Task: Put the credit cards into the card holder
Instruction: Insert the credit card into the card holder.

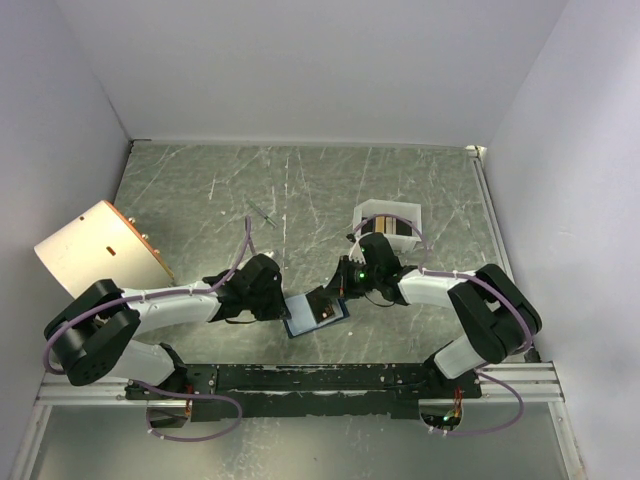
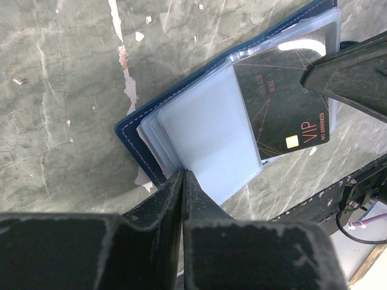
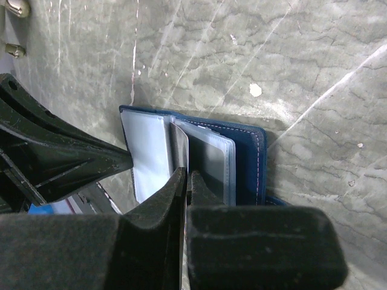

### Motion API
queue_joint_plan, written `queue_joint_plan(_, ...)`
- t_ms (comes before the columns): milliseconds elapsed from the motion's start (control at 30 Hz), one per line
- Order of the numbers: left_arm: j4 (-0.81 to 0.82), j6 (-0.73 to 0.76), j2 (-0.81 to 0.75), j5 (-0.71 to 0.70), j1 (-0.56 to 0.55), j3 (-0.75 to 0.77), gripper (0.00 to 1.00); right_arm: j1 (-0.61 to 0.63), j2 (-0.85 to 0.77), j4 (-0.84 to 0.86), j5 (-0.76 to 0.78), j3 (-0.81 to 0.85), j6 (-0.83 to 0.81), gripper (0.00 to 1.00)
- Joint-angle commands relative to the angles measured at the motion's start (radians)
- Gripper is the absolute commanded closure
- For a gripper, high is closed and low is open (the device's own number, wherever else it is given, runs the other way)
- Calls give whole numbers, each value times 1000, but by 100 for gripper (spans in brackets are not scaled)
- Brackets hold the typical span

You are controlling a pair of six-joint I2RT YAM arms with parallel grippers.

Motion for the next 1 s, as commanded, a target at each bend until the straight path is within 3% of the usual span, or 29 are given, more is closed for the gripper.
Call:
queue_joint_plan(0, -51, 2, 9, -53, -7, -2, 85, 15, 8, -66, -29, -4, -24, 100)
queue_joint_plan(267, -126, -7, -89, -61, -9, 28, 78, 15, -47, -73, -45, -1, -8, 100)
queue_joint_plan(600, -83, -2, -25, -56, -8, 3, 89, 14, -60, -53, -82, 10, 20, 100)
queue_joint_plan(967, -80, 0, -2, -76, -8, -6, 90, 12, -46, -11, -105, 4, 48, 100)
